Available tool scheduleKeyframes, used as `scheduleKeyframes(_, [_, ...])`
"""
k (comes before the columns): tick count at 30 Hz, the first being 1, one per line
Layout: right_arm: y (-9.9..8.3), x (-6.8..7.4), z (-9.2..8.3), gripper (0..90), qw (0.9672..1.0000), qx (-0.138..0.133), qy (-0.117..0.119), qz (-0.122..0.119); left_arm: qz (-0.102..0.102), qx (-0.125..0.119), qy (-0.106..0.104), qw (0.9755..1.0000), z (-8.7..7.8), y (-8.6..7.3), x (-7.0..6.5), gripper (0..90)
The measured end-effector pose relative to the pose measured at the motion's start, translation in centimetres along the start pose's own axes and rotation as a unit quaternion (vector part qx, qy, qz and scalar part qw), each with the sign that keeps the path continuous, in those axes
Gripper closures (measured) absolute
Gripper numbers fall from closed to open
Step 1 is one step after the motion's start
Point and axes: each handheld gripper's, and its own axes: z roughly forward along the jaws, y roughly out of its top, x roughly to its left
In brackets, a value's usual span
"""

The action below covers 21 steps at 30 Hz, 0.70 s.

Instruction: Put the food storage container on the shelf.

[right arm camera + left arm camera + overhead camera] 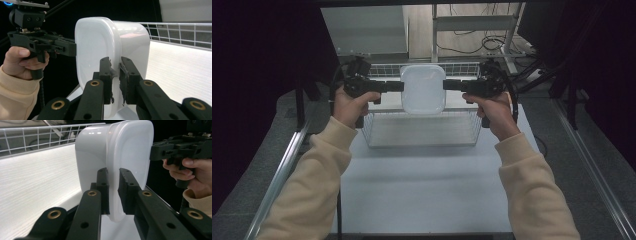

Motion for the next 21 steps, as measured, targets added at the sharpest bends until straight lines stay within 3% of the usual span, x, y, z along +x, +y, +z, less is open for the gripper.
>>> scheduleKeyframes(3, [0.3, -0.7, 0.4, 80.2, 0.9999, 0.006, 0.001, 0.012, -0.011, 0.004, -0.001, 0.9999, 0.4, 0.4, 0.7, 79.7])
scheduleKeyframes(6, [1.0, -2.0, 1.4, 80.1, 0.9991, 0.024, 0.001, 0.035, -0.039, 0.014, -0.008, 0.9991, 1.3, 0.6, 2.3, 79.7])
scheduleKeyframes(11, [1.5, -3.5, 2.5, 80.0, 0.9975, 0.041, 0.003, 0.057, -0.065, 0.018, -0.014, 0.9976, 2.1, 0.9, 3.5, 79.7])
scheduleKeyframes(15, [2.3, -5.0, 3.2, 79.8, 0.9945, 0.042, 0.011, 0.095, -0.087, 0.020, -0.024, 0.9957, 2.6, 1.7, 4.7, 79.8])
scheduleKeyframes(16, [2.3, -5.0, 3.2, 79.8, 0.9945, 0.042, 0.011, 0.095, -0.098, 0.023, -0.029, 0.9945, 2.7, 1.9, 5.1, 79.8])
scheduleKeyframes(17, [2.6, -5.7, 3.6, 79.5, 0.9912, 0.046, 0.015, 0.123, -0.111, 0.025, -0.034, 0.9929, 2.9, 2.1, 5.5, 79.6])
scheduleKeyframes(18, [2.6, -5.7, 3.6, 79.5, 0.9912, 0.046, 0.015, 0.123, -0.124, 0.026, -0.042, 0.9911, 3.1, 2.3, 6.0, 79.6])
scheduleKeyframes(19, [3.0, -6.3, 3.9, 79.0, 0.9865, 0.053, 0.015, 0.154, -0.149, 0.031, -0.055, 0.9868, 3.5, 2.6, 7.0, 79.2])
scheduleKeyframes(20, [3.0, -6.3, 3.9, 79.0, 0.9865, 0.053, 0.015, 0.154, -0.149, 0.031, -0.055, 0.9868, 3.5, 2.6, 7.0, 79.1])
scheduleKeyframes(21, [3.2, -6.9, 4.3, 78.1, 0.9828, 0.058, 0.015, 0.175, -0.162, 0.032, -0.060, 0.9844, 3.7, 2.8, 7.5, 78.9])
